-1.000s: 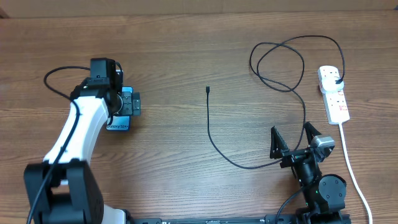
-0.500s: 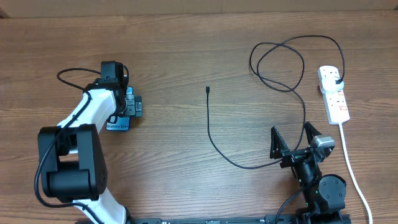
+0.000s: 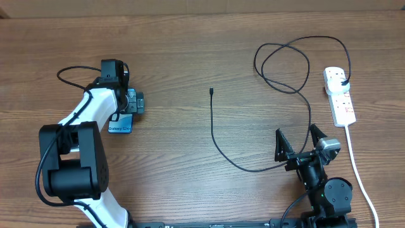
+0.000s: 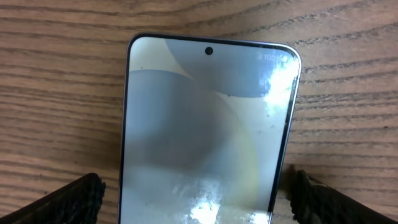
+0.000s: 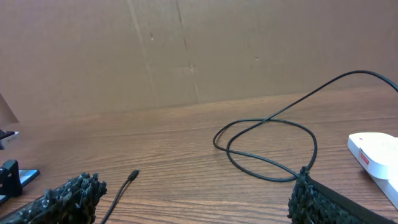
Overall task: Plug charger to phone and switch on socket
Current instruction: 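Move the left gripper over the smartphone and lower onto it, then close the left gripper on the smartphone's top edge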
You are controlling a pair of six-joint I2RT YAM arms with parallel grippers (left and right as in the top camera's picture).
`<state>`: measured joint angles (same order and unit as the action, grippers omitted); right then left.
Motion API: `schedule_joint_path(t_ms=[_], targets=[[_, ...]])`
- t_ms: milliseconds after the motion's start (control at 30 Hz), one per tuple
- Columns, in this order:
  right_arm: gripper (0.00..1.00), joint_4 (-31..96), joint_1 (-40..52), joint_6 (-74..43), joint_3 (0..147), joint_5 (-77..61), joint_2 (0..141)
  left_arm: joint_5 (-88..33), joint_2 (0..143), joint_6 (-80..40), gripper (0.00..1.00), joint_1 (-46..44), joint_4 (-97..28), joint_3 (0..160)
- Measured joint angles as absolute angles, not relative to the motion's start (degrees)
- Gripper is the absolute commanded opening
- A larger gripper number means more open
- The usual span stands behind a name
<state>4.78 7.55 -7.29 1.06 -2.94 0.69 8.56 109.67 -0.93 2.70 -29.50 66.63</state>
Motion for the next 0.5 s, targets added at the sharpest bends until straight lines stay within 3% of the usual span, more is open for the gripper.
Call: schedule_joint_path(t_ms=[167,333,500], targets=[[1.00,4.78,7.53,-7.31,1.06,-2.94,0.69,5.89,110.06,-0.95,0.98,3.55,-29.43,66.83],[1.00,4.78,7.55,-7.29,1.06,-2.96,0.69,4.49,110.30,-1.10,0.87,3.79,-30.46,67.20],[1.00,4.75,7.53,-7.31,1.06,-2.94,0.69,3.40,110.39,-1.30,0.82,3.75,-32.16,67.40]])
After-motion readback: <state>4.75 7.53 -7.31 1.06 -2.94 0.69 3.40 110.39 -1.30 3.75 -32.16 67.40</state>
